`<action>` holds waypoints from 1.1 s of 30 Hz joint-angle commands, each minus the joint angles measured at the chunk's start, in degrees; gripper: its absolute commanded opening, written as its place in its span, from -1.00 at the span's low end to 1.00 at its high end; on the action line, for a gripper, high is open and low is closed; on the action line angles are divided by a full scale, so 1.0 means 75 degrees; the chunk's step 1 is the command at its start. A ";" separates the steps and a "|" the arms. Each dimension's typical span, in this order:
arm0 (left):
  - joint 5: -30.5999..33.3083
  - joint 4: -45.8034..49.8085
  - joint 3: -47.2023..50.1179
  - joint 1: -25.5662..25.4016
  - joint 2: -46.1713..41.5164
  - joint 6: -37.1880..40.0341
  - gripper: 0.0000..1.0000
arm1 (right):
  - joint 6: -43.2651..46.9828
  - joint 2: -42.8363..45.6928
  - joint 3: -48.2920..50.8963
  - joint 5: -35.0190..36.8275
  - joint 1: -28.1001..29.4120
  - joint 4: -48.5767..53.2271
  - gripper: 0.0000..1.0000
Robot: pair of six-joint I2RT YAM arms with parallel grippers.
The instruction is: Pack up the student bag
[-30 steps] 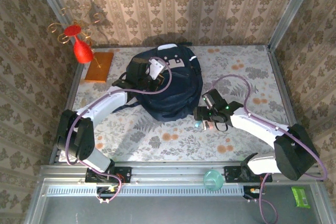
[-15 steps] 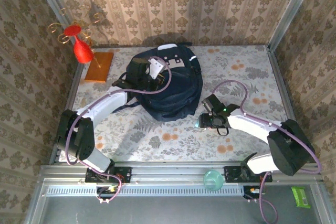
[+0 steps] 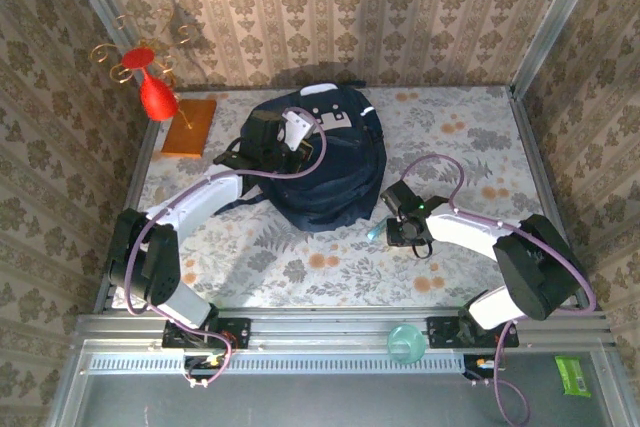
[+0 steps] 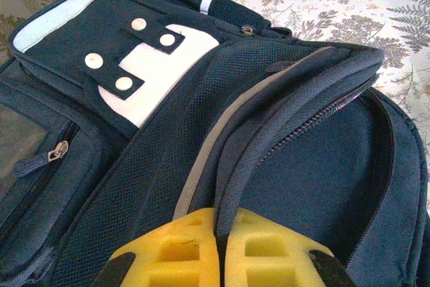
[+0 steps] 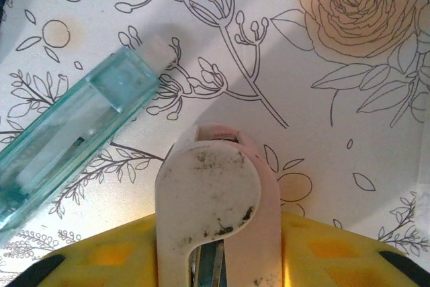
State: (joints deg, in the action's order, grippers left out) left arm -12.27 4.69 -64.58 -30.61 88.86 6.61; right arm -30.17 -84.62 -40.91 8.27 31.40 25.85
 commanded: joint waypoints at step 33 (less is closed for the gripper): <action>-0.0525 -0.0142 -0.1184 0.0027 -0.0669 -0.2245 -1.00 | -0.2845 -0.2783 -0.3766 -0.0440 0.0970 -0.5497 -0.17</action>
State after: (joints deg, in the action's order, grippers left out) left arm -14.17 8.36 -68.95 -30.59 85.69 -7.81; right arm -47.20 -103.04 -66.74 0.69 38.48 -11.29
